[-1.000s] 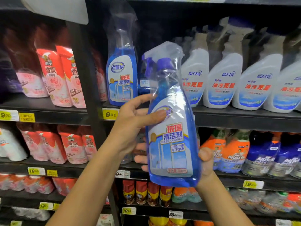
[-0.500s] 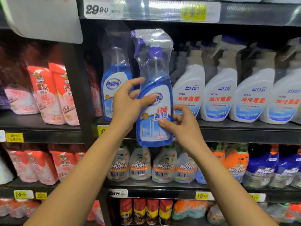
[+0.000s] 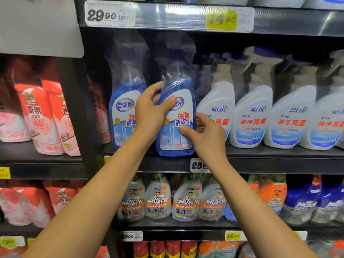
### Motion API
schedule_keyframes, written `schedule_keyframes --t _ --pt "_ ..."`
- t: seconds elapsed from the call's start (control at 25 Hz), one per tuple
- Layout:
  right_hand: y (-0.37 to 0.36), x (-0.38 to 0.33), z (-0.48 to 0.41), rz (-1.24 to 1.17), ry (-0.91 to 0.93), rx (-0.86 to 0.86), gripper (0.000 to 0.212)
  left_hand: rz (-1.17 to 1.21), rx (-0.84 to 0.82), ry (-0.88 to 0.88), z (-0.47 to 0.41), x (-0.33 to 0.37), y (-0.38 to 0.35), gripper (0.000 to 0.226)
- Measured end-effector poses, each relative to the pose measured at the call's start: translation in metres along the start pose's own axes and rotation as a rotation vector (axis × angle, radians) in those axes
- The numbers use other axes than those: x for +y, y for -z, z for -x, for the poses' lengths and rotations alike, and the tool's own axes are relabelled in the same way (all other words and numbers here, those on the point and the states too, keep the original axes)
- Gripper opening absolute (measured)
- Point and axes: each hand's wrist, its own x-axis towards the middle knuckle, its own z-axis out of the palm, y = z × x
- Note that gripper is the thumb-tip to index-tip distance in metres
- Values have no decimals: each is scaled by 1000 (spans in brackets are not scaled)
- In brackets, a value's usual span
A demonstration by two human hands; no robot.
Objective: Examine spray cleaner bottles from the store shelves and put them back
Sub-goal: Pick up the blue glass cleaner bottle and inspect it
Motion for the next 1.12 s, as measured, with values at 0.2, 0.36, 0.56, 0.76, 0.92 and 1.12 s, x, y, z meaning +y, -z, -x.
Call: schedule_keyframes --t 0.2,0.36,0.56,0.76,0.92,1.12 --pt "-8 7 7 129 74 108 31 -149 -29 -99 6 -13 -8 59" --pt "-8 9 10 124 70 126 38 -339 -52 -217 18 -15 -2 69" --pt "-14 12 7 136 87 132 42 -756 31 -247 32 -9 -1 73" --pt "-20 14 12 146 115 138 51 -820 330 -515 60 -23 22 45" --pt "-23 14 14 210 111 155 78 -695 401 -386 62 -42 59 69" --pt "-33 12 10 300 97 185 80 -502 222 -63 50 -57 67 108"
